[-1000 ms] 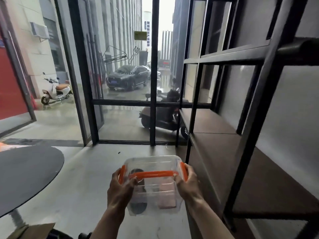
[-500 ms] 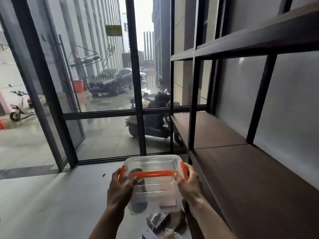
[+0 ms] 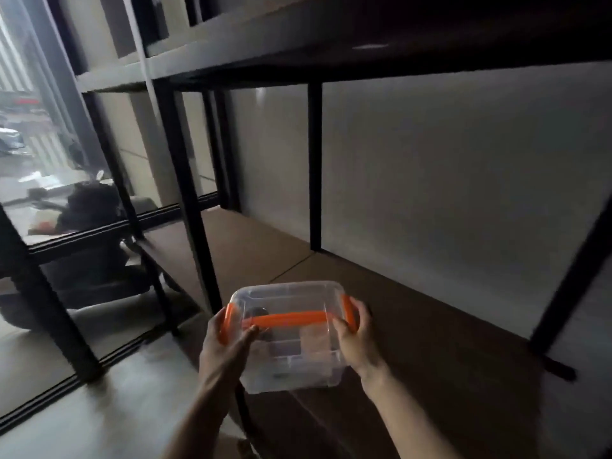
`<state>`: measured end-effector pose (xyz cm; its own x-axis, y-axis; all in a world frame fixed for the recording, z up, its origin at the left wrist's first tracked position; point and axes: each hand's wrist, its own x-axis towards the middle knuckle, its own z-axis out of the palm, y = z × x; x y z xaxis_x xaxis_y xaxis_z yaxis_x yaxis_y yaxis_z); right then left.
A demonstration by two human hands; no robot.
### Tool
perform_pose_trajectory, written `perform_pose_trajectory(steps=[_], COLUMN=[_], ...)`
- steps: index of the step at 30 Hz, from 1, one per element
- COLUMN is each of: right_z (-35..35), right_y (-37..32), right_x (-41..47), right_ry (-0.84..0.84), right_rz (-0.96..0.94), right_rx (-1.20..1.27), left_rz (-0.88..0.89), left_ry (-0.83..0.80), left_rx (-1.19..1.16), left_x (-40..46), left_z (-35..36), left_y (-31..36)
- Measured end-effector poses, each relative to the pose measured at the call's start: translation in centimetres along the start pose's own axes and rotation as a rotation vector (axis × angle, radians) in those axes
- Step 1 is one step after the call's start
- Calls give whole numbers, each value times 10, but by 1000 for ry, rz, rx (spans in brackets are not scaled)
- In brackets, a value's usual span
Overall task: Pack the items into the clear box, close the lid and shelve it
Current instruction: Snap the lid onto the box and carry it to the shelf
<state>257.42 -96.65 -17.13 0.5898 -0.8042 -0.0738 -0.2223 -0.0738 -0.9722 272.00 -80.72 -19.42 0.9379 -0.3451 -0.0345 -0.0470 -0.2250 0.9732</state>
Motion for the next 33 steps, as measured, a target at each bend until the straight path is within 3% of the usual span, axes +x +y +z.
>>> perform_pose_trajectory(steps=[7, 15, 21, 33], right_z=[-64, -107, -109, -98], right_y=[23, 64, 102, 163], right_x=[3, -35, -48, -46], right_ry=[385, 699, 743, 661], right_rz=[134, 270, 396, 506], right_rx=[2, -102, -143, -87], left_rz=[39, 63, 38, -81], left_ry=[-438, -713, -859, -900], left_rx=[30, 88, 137, 246], left_x=[36, 18, 9, 5], left_z=[105, 180, 207, 218], left_y=[16, 1, -30, -89])
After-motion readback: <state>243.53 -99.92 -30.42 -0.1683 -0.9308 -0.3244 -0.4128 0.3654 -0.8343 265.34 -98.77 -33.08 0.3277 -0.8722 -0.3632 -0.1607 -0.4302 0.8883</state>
